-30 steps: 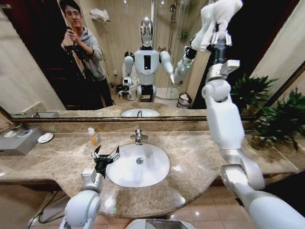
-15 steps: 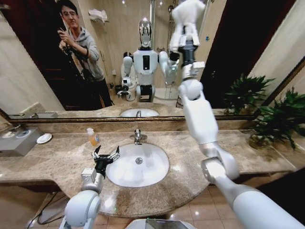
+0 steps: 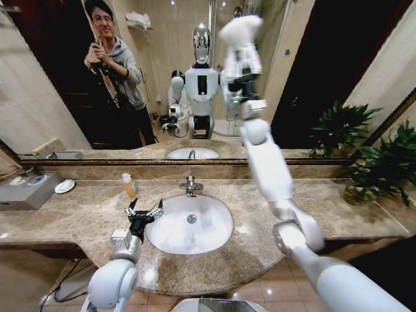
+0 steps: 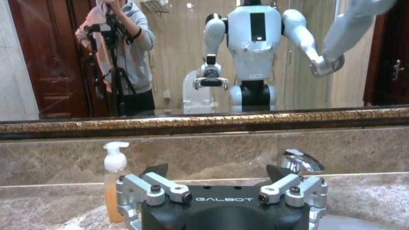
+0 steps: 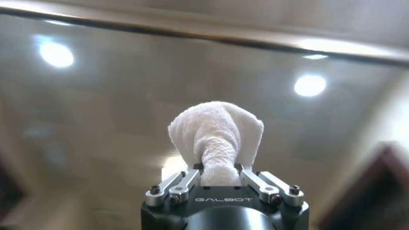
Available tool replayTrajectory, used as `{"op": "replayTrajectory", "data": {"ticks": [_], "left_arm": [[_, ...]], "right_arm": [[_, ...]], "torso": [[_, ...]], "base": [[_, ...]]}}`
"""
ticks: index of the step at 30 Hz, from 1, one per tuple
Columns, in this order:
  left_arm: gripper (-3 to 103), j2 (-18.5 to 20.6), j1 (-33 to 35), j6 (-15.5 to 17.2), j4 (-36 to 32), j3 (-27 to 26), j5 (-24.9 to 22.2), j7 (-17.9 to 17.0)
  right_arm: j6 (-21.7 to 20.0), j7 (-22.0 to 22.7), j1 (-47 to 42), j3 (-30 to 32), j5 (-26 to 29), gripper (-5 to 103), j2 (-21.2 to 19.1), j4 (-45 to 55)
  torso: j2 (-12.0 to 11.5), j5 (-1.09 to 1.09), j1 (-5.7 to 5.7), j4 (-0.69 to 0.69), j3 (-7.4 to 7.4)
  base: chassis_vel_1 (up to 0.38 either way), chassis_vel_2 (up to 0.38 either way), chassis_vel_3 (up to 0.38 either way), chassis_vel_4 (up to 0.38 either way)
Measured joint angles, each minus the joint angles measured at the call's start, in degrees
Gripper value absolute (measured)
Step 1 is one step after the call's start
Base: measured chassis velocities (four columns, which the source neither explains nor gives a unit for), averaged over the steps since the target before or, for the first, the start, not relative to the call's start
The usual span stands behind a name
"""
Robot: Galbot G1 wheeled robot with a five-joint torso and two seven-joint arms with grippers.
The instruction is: Pick up the towel from the sink counter and wipe the mirror surface.
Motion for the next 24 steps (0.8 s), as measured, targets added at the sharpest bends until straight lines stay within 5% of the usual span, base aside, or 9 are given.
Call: {"op": "replayTrajectory", "data": {"ticks": [4, 9, 24], "left_arm": [[100, 0.0, 0.0, 0.0, 0.0, 0.0, 0.0, 0.0], [100, 0.0, 0.0, 0.0, 0.0, 0.0, 0.0, 0.0], [100, 0.0, 0.0, 0.0, 0.0, 0.0, 0.0, 0.0]], "right_arm": [[0.2, 0.0, -1.6, 6.0, 3.6, 19, -3.2, -0.2], [0.3, -0.2, -2.9, 6.1, 4.4, 19, -3.1, -0.6], [1.9, -1.4, -6.1, -4.4, -11.1, 19, 12.9, 0.5]], "torso": [[0.0, 0.01, 0.00, 0.00, 0.00], [0.0, -0.02, -0.01, 0.05, 0.00], [0.0, -0.08, -0.02, 0.10, -0.01]], "base": [[0.000, 0.000, 0.000, 0.000], [0.000, 0.000, 0.000, 0.000], [0.000, 0.000, 0.000, 0.000]]}}
